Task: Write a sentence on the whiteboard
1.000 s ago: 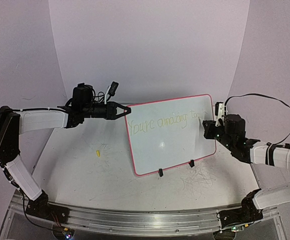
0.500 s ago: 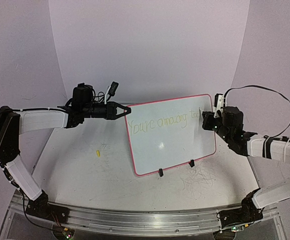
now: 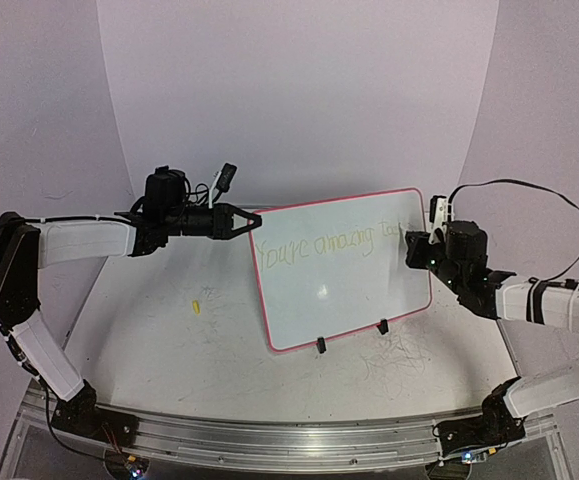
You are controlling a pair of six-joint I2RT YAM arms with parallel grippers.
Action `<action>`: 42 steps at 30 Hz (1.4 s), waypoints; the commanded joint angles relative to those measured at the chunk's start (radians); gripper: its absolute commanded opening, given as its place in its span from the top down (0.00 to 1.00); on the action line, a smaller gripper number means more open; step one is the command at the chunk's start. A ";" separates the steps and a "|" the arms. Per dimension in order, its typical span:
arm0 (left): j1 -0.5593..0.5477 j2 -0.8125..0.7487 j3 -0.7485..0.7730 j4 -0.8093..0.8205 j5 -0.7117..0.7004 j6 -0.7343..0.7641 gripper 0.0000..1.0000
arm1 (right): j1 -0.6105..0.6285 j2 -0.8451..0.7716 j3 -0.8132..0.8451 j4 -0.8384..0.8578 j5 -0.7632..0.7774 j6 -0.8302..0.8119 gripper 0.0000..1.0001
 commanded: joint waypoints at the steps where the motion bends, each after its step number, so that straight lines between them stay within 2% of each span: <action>1: -0.014 -0.009 -0.002 -0.057 -0.030 0.055 1.00 | 0.000 -0.026 -0.039 -0.041 -0.020 0.018 1.00; 12: -0.015 -0.013 -0.005 -0.057 -0.034 0.057 1.00 | -0.007 -0.113 -0.026 -0.051 0.004 0.023 1.00; 29: -0.015 -0.011 -0.005 -0.058 -0.028 0.058 1.00 | -0.055 -0.014 0.016 0.029 -0.009 -0.002 1.00; 42: -0.016 -0.012 -0.003 -0.058 -0.025 0.057 1.00 | -0.054 0.001 0.011 0.030 -0.104 -0.019 1.00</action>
